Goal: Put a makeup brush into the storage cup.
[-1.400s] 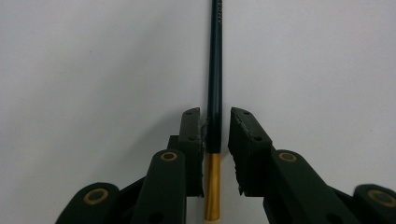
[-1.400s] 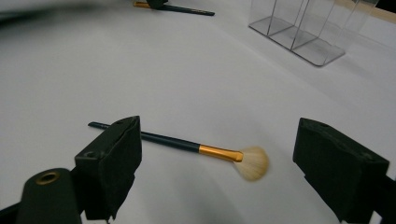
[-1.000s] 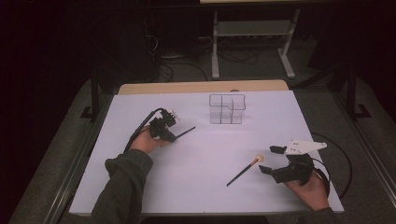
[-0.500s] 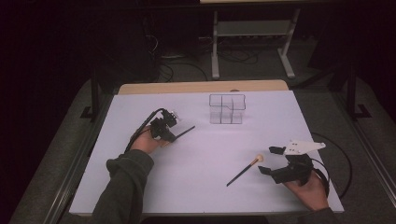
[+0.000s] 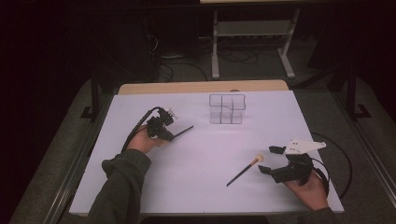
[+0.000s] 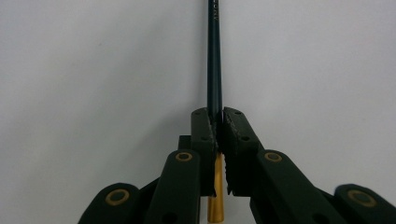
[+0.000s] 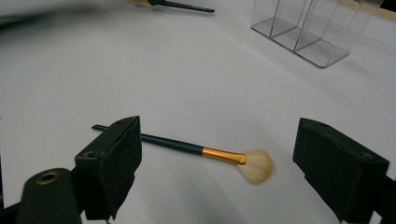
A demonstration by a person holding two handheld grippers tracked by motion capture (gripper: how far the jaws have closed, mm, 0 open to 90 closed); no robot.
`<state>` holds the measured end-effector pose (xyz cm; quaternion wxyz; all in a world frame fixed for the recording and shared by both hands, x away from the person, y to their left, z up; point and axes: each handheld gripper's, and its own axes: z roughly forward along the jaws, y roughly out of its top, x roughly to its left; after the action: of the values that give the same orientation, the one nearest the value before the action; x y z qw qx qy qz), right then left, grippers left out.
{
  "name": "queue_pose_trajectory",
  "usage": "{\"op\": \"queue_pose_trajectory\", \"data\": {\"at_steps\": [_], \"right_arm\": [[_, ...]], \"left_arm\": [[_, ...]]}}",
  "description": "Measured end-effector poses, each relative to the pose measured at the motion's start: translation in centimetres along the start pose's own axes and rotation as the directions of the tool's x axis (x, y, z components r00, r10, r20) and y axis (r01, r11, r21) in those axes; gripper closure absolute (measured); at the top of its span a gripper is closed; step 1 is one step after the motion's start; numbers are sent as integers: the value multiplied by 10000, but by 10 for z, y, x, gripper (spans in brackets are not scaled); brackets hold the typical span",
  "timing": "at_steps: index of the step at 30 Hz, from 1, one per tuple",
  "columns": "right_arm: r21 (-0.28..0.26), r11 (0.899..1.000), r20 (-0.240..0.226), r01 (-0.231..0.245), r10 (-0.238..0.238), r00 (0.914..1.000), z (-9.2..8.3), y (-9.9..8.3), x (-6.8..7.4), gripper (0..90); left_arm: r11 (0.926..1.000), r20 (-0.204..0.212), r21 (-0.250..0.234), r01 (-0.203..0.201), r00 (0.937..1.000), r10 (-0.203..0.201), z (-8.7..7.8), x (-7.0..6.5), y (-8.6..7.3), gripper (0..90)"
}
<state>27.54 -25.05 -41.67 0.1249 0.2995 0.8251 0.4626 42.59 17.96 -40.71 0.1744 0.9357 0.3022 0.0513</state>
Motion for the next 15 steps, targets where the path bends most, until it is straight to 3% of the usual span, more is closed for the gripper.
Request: {"op": "queue_pose_trajectory", "data": {"at_steps": [8, 12, 15], "right_arm": [[155, 9999, 20, 53, -54, 10000, 2, 1, 1, 145], [516, 9987, -3, 36, -36, 10000, 5, 5, 2, 151], [564, 9982, -76, 190, -186, 9998, 5, 10, 4, 160]], "left_arm": [[9966, 200, -730, -376, 9990, 391, -19, -13, -1, 833], [9952, 262, -795, -578, 9979, 601, -24, -14, -5, 833], [9958, 337, -754, -513, 9980, 540, -28, -13, -11, 833]]}}
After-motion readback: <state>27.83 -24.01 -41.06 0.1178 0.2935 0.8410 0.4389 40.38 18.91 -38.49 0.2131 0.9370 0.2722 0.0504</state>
